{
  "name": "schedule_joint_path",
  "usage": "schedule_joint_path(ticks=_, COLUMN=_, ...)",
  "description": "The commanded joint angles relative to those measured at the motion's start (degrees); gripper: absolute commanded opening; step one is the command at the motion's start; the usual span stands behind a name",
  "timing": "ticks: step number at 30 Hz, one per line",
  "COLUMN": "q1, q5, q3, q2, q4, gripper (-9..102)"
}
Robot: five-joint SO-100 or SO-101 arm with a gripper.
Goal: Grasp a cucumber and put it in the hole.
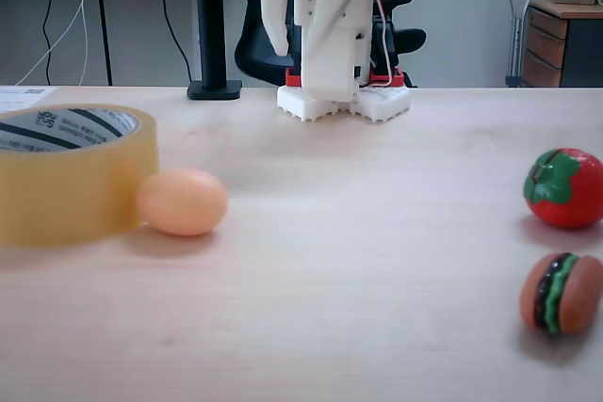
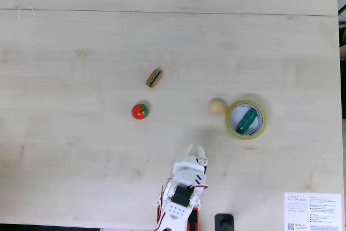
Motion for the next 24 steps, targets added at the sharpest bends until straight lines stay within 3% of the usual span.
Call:
schedule_joint_path(ticks=1, q1=-0.3, q5=0.4, q3=1.3, q2=0.2, q4=-3.1, gripper=3)
schedule_joint_path(ticks=9, q1=-0.3, q5=0.4, q3=7.7, q2=0.2, q4=-5.3, gripper=0)
schedule_joint_path(ticks=24, q1=-0.3, q5=0.4, q3=15.8, q2=0.1, q4=-1.9, gripper=0)
